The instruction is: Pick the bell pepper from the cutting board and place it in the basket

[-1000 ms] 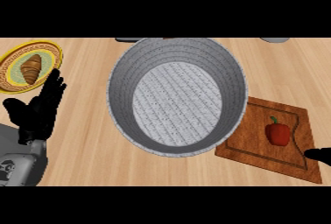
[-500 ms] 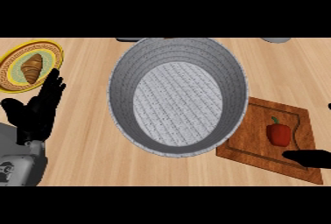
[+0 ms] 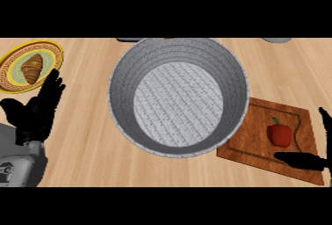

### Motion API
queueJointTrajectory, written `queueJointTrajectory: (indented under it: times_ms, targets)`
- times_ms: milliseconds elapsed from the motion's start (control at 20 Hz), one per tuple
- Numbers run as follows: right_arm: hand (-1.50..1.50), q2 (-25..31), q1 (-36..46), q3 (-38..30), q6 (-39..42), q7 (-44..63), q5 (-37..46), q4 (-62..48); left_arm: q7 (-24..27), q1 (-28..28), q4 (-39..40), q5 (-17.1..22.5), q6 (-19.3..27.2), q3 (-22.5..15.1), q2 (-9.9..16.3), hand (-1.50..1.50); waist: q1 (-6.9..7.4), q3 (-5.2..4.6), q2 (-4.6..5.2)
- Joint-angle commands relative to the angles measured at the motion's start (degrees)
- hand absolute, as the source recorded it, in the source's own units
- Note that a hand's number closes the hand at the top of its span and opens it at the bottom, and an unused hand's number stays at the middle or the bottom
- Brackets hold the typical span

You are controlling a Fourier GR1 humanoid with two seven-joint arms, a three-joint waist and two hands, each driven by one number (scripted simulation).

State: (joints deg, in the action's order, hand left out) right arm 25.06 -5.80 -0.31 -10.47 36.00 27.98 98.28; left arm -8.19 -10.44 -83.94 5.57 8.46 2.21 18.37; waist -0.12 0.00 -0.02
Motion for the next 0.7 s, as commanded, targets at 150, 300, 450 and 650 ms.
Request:
queueJointTrajectory:
  times_ms: [150, 300, 450, 650]
  targets:
    - [-1.50, -4.2, 0.5, -2.7, 1.9, -3.8, 3.1, -2.3, 0.5, 2.1, -1.6, -2.9, -0.4, 0.6, -3.5, 0.00, 0.08, 0.00, -0.01]
    - [-1.50, -5.3, 4.0, -4.2, 1.7, -4.5, 4.3, -6.9, 0.7, -1.8, 1.9, -3.1, -1.6, 2.9, -2.8, 0.00, 0.03, 0.00, 0.03]
    - [-1.50, -8.3, 3.5, -2.5, -0.4, -5.1, 7.3, -8.4, 1.5, -2.5, 2.8, -4.9, -1.1, 2.0, -4.1, 0.00, 0.02, 0.00, 0.04]
    - [-1.50, -8.1, 3.2, -3.7, 0.8, -4.9, 9.5, -9.6, -1.9, -0.5, -1.7, -3.8, -2.5, 3.7, -3.3, 0.00, 0.14, 0.00, 0.01]
